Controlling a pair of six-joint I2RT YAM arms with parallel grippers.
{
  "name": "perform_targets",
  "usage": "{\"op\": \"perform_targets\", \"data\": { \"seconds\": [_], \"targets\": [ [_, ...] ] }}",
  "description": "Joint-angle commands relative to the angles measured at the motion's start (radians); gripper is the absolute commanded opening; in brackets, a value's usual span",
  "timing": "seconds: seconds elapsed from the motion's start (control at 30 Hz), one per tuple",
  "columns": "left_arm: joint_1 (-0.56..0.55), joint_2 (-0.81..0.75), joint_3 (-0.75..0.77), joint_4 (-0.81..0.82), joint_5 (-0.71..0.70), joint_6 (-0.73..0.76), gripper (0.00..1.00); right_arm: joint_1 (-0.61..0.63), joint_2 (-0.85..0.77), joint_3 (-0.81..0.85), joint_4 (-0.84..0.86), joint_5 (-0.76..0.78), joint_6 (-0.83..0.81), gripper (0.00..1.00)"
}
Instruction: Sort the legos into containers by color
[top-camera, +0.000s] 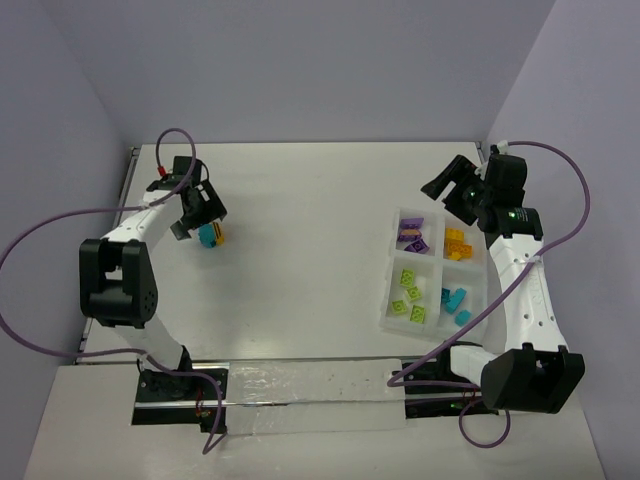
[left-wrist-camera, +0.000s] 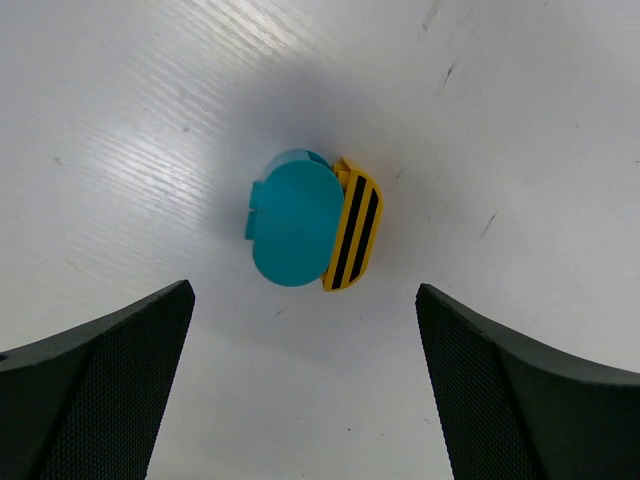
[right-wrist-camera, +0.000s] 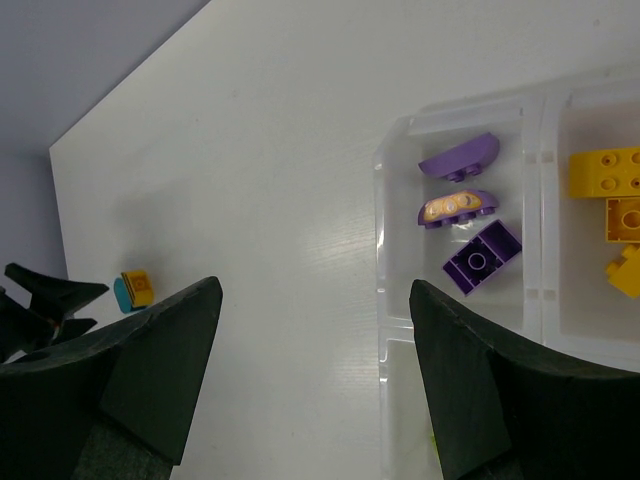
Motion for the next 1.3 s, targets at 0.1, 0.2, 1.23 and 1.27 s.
{"op": "perform_targets", "data": {
  "seconds": [0.1,0.2,1.23,1.27],
  "targets": [
    [0.072,-0.048,-0.004,0.17,-0.006,0.0,0.99,0.019,0.008,0.011,0.046,-0.027,-0.002,0.83],
    [0.113,0.031,0.047,0.218,0.068,0.005,0.99,0.029,0.009,0.008,0.047,-0.034,0.002,0.83],
    [-0.064,-0.036,-0.237,0.271,0.186,0.053,0.99,0.035,0.009,-0.006,0.058,-0.045,0.005,0.83],
    [-0.071,-0.034,-0.234,0.267,0.172,0.064,0.99,0.035,0.007,-0.006,0.058,-0.044,0.006,0.83]
  ]
}}
